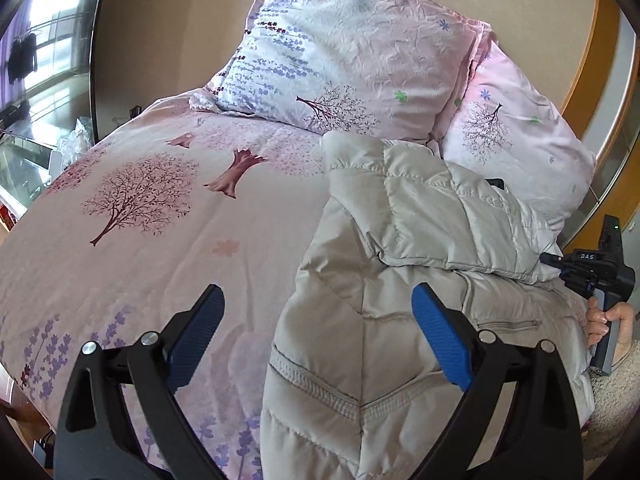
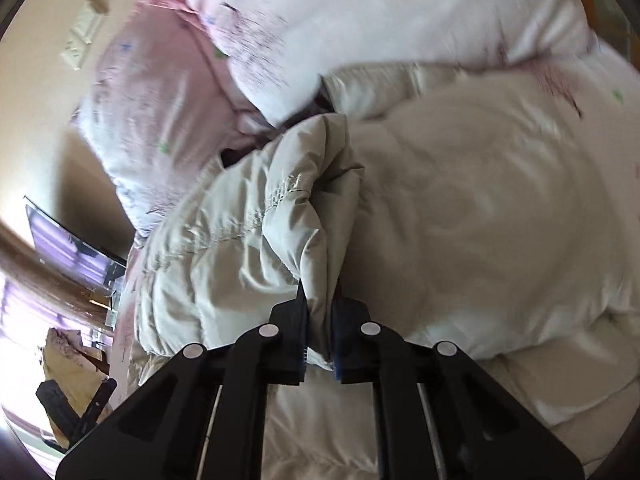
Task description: Fold large clothes
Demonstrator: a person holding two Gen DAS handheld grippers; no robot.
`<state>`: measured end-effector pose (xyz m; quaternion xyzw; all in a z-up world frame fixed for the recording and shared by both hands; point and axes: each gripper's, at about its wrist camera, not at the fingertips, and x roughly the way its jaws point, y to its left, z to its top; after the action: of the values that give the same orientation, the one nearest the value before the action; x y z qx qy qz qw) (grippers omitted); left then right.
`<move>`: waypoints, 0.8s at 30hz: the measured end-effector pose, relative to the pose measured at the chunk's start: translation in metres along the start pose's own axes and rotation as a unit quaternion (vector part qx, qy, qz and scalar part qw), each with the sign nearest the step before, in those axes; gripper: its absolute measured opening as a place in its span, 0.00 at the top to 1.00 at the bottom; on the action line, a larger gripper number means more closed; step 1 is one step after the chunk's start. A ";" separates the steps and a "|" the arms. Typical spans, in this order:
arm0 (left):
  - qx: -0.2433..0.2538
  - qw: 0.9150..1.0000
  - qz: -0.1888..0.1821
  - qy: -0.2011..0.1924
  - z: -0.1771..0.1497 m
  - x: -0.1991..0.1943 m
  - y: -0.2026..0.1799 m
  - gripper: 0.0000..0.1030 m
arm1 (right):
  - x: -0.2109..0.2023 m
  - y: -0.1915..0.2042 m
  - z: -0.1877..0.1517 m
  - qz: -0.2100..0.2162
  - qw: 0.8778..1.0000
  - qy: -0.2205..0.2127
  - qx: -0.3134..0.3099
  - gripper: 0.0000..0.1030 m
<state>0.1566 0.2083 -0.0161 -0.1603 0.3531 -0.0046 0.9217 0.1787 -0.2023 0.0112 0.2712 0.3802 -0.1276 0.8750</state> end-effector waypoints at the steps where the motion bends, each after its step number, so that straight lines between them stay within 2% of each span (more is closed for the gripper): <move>1: 0.002 1.000 0.001 0.000 -0.001 0.000 0.000 0.08 | 0.002 0.000 -0.002 -0.006 1.000 0.003 0.001 0.91; 6: 0.001 1.000 0.002 0.000 -0.005 0.001 0.002 0.08 | 0.009 -0.001 -0.007 -0.025 0.999 0.019 0.010 0.90; 8: -0.006 1.000 -0.003 0.001 -0.007 0.000 0.005 0.08 | 0.005 -0.001 -0.008 -0.023 0.999 0.024 0.004 0.86; 10: -0.012 1.000 -0.011 0.005 -0.006 -0.001 0.008 0.08 | -0.009 0.000 -0.009 -0.030 0.999 0.020 -0.010 0.66; 11: -0.014 1.000 -0.015 0.007 -0.006 -0.002 0.010 0.08 | -0.021 0.000 -0.010 -0.028 0.999 0.011 -0.020 0.60; 13: -0.021 1.000 -0.020 0.011 -0.007 -0.006 0.015 0.08 | -0.047 -0.004 -0.015 -0.022 0.999 -0.013 -0.033 0.40; 16: -0.030 0.999 -0.034 0.027 -0.010 -0.009 0.024 0.08 | -0.092 -0.025 -0.026 -0.005 0.999 -0.040 -0.037 0.33; 18: -0.037 0.997 -0.063 0.038 -0.014 -0.012 0.030 0.08 | -0.121 -0.049 -0.035 -0.006 0.998 -0.050 -0.024 0.32; 20: -0.044 0.993 -0.096 0.050 -0.020 -0.016 0.036 0.09 | -0.147 -0.080 -0.048 -0.009 0.999 -0.053 0.000 0.31; 24: -0.050 0.988 -0.131 0.071 -0.035 -0.024 0.046 0.15 | -0.181 -0.137 -0.081 -0.018 0.997 -0.047 0.051 0.31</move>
<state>0.1105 0.2442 -0.0387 -0.2503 0.3937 -0.1189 0.8765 -0.0511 -0.2651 0.0469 0.3019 0.3362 -0.1750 0.8748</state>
